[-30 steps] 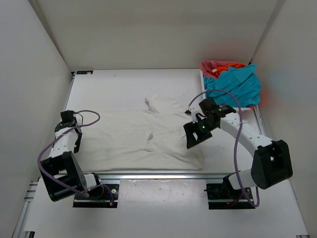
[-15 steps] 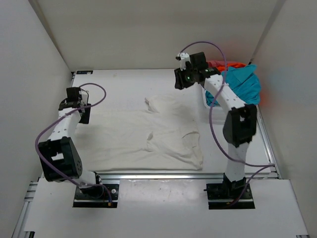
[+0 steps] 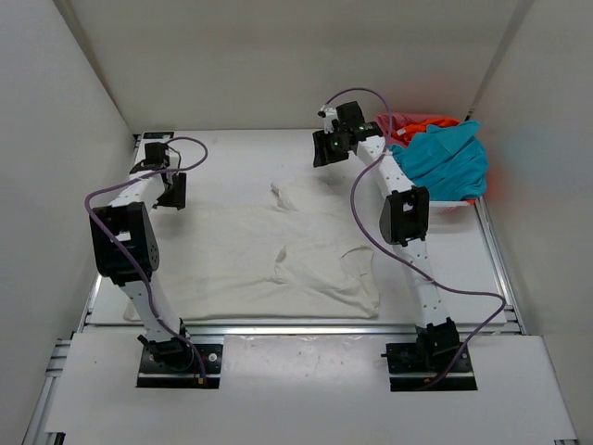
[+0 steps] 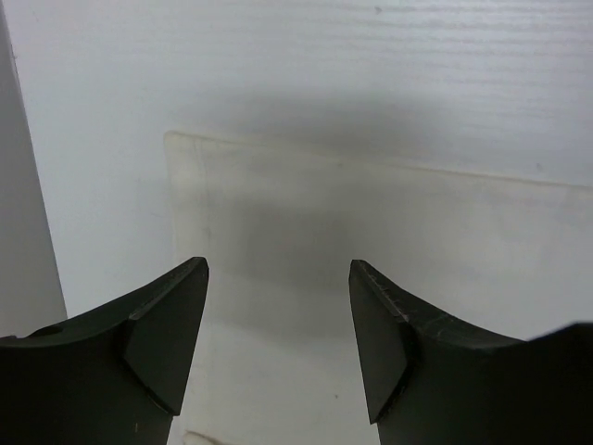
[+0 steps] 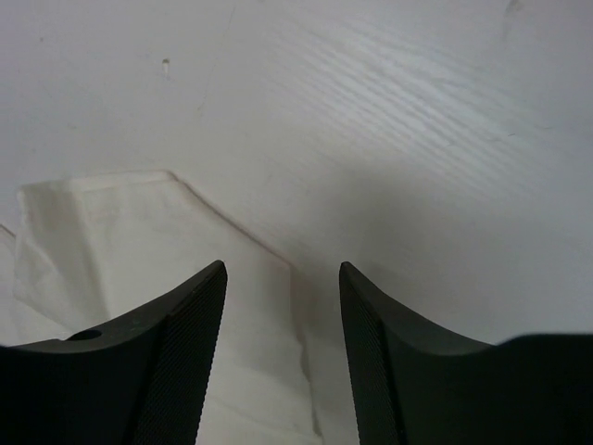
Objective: Fold and stack the t-shirts
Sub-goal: Grap the side of the flattened tshirt furthest away from the robot with both arms
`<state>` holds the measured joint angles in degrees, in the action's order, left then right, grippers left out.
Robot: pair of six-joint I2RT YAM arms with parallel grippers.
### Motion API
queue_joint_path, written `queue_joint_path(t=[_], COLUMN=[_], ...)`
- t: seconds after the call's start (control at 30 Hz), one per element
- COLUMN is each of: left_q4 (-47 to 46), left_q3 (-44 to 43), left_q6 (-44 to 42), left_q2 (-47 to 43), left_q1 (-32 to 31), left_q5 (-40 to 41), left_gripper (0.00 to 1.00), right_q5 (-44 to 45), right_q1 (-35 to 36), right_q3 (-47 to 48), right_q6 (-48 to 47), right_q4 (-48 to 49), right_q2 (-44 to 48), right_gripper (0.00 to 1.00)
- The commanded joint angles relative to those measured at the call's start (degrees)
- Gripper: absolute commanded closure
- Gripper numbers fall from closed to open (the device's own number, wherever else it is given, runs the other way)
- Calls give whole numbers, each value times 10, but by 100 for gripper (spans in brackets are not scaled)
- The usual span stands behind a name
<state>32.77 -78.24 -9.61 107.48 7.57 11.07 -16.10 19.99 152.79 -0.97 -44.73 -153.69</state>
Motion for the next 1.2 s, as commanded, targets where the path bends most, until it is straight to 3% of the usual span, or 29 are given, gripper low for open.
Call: queue_joint_path(t=[0.0,0.43,0.83,0.9,1.0,1.07,1.1,1.17], left_q4=[-7,-17,-2,-2,7,9,7,4], left_q3=[-50,-124,-138,-135,-127,-115,-107,-105], left_q6=[27,64,57,54,43,39,30,28], left_q2=[7,102,152,155,154,142,137,123], left_q1=[25,73,77,75,73,75,77,77], left_q5=[4,-28,-54,-54,-71,-72,-74,-69], left_gripper=[27,24,25,30,47,71,76,89], right_q5=[-30,11,30,30,31,34,34,31], right_q1=[16,30,43,44,44,48,44,44], right_q3=[-5,-47,-59,-55,-48,-38,-33,-20], right_q6=[6,26,19,22,14,17,15,-10], right_q4=[-16,-36,-36,-36,-41,-40,-46,-54], right_q2=[13,-9,-17,-21,-18,-18,-18,-19], right_gripper=[41,37,43,50,79,91,98,100])
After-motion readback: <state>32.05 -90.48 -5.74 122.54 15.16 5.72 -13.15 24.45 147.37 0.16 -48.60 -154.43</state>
